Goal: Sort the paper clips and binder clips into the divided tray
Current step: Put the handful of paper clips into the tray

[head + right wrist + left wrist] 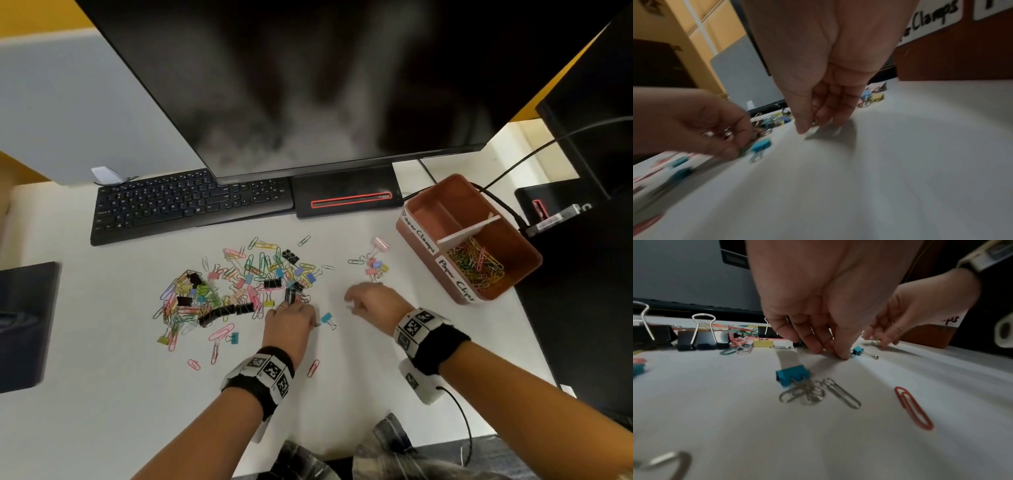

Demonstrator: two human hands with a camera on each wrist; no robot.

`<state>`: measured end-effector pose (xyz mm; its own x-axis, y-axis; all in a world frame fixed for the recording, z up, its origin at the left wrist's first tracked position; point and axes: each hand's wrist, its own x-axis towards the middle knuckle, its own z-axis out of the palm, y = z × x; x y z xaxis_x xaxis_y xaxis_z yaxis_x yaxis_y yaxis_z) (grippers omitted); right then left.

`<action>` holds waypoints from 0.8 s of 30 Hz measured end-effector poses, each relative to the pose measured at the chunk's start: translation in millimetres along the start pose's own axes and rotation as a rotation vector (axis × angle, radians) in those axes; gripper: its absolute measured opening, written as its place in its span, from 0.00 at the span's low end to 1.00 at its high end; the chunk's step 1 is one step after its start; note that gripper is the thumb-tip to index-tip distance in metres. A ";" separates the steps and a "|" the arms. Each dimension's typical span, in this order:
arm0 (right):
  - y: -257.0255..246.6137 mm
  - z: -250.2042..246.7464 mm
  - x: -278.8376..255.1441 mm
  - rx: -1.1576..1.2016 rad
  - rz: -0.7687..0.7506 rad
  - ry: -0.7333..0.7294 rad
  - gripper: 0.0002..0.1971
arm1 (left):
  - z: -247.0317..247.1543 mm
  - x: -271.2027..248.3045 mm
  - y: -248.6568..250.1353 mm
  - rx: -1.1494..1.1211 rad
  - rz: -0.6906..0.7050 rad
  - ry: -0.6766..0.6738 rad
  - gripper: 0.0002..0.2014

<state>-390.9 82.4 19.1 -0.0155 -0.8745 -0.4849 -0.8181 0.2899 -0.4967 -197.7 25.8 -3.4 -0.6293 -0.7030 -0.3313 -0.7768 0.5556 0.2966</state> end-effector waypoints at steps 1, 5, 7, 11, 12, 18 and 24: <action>1.3 -7.1 7.3 0.034 0.034 0.073 0.15 | -0.7 0.5 -0.9 -0.032 0.020 0.010 0.03; 10.4 -24.4 41.7 0.036 0.167 0.216 0.18 | -11.3 2.6 -14.6 -0.356 0.000 -0.012 0.07; 14.9 -25.3 53.7 -0.061 0.196 0.169 0.15 | -23.3 -0.1 -24.8 -0.444 0.010 0.005 0.04; 18.9 -27.5 62.5 -0.121 0.207 0.142 0.11 | -47.2 -21.5 -47.5 -0.512 0.026 -0.025 0.04; 19.7 -27.3 62.7 -0.135 0.201 0.149 0.11 | -48.1 -28.4 -53.4 -0.521 0.017 -0.039 0.04; 8.5 -19.1 53.9 -0.169 0.096 0.093 0.10 | -13.1 -63.6 -51.5 -0.407 0.055 -0.173 0.11; -14.1 -5.1 59.6 0.086 0.061 0.165 0.18 | 12.6 -57.5 -40.5 -0.299 0.028 -0.053 0.14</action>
<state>-383.3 24.2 0.9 -0.1638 -0.9041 -0.3946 -0.7607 0.3704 -0.5331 -130.4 49.4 -7.7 -0.6569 -0.6606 -0.3634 -0.7224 0.4135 0.5542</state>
